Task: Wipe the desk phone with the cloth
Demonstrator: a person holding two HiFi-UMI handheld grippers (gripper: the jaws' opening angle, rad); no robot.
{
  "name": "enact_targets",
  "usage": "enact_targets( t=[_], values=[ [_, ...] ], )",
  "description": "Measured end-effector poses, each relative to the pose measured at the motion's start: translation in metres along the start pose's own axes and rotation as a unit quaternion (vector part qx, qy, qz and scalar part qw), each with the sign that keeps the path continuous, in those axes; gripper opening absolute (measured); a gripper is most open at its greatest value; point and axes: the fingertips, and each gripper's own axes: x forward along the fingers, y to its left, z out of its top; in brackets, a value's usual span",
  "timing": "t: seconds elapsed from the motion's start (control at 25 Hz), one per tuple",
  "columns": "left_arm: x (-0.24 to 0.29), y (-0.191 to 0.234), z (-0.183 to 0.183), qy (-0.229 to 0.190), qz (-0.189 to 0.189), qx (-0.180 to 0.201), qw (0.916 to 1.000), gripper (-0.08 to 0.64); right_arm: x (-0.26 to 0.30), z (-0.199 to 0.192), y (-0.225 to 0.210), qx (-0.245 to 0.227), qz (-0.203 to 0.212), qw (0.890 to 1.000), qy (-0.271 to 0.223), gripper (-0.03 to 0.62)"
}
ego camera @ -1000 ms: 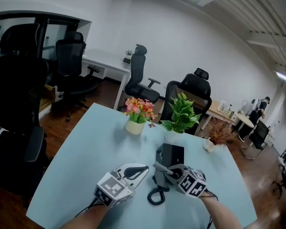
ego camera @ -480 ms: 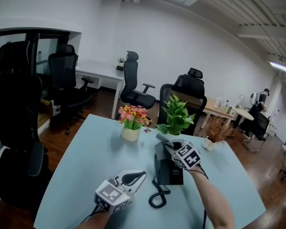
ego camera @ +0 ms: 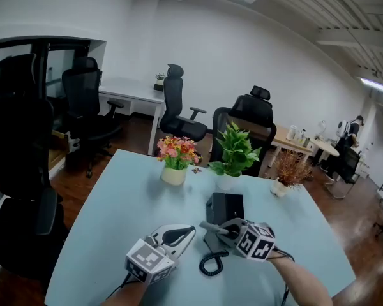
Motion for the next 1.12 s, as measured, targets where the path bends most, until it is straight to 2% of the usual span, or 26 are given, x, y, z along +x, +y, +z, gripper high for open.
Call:
enact_targets(
  t=[0.12,0.2,0.24,0.32,0.44,0.52,0.64,0.84,1.0,1.12],
  values=[
    [0.001,0.001,-0.002,0.002,0.002,0.001,1.0000,0.009,-0.010,-0.010,0.043,-0.046,0.063,0.996,0.030,-0.005],
    [0.002,0.001,-0.001,0.002,0.004,0.001,1.0000,0.010,-0.015,-0.015,0.033,-0.046,0.061,0.997,0.033,-0.005],
    [0.002,0.001,0.001,0.002,0.005,0.001,1.0000,0.009,-0.017,-0.015,0.014,-0.028,0.039,0.999,0.025,-0.005],
    [0.002,0.001,0.003,0.001,0.006,0.001,1.0000,0.009,-0.020,-0.015,-0.041,0.023,-0.032,0.999,0.002,-0.005],
    [0.004,-0.001,0.005,-0.001,0.005,-0.001,1.0000,0.009,-0.017,-0.026,-0.124,0.105,-0.129,0.986,-0.017,-0.005],
    [0.006,-0.004,0.007,-0.003,0.005,-0.003,1.0000,0.009,-0.010,-0.035,-0.157,0.141,-0.158,0.977,-0.018,-0.005],
    [0.006,-0.007,0.006,-0.001,0.007,-0.005,1.0000,0.009,0.003,-0.040,-0.171,0.152,-0.161,0.975,-0.009,-0.005],
    [0.008,-0.007,0.006,-0.001,0.004,0.001,1.0000,0.009,0.004,-0.035,-0.138,0.101,-0.137,0.985,0.013,-0.005],
    [0.009,-0.006,0.007,-0.001,0.004,0.004,1.0000,0.009,-0.006,-0.035,-0.074,0.042,-0.079,0.996,0.029,-0.005],
    [0.008,-0.007,0.009,0.000,0.006,0.003,1.0000,0.009,-0.018,-0.035,-0.015,0.003,-0.027,0.999,0.037,-0.006]
  ],
)
